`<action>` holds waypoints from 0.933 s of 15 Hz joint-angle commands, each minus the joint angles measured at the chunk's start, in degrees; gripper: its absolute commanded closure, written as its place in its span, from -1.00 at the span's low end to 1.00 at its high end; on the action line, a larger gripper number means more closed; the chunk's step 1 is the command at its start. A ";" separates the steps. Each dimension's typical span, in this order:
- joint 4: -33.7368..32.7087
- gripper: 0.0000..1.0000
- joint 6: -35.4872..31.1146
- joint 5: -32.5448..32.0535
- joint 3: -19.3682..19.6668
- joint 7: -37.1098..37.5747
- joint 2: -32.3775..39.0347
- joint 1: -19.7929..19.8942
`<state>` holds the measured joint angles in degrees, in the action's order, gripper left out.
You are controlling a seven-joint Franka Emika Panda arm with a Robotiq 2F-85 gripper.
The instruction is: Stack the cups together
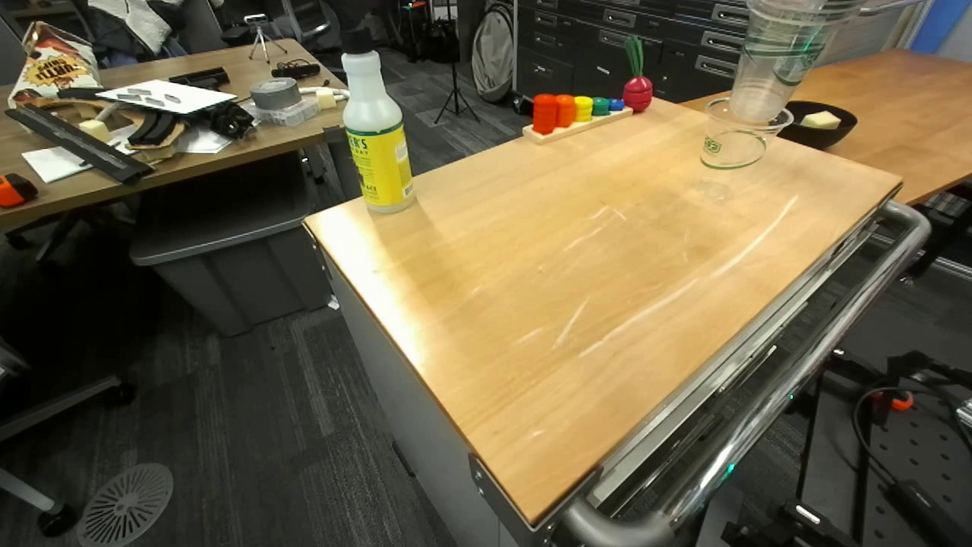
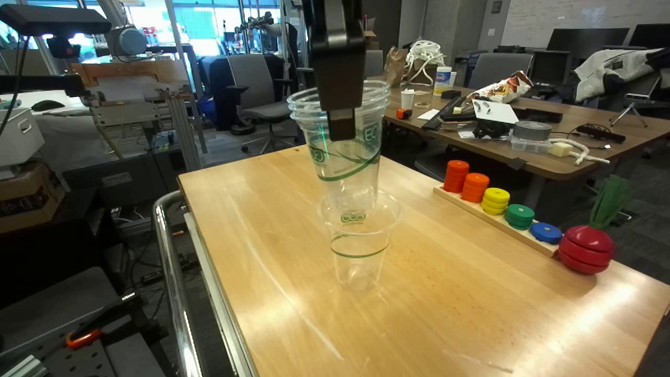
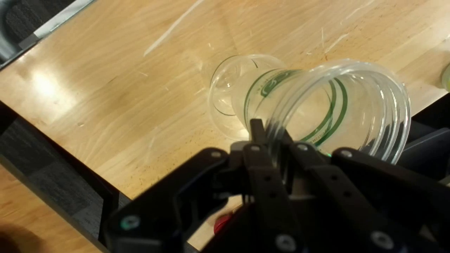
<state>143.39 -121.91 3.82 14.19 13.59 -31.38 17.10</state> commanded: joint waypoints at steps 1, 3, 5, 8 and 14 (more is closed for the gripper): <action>-0.85 0.96 -0.34 1.34 0.74 -1.99 1.66 0.57; -1.31 0.96 -0.48 1.66 1.24 -2.25 2.82 0.50; -2.02 0.96 -0.53 1.86 1.72 -2.43 4.33 0.48; -3.23 0.96 -0.41 3.37 2.76 -2.97 6.66 0.17; -4.71 0.74 -0.47 6.09 3.93 -3.93 9.48 0.64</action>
<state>140.15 -122.11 8.46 17.74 11.54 -22.95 17.12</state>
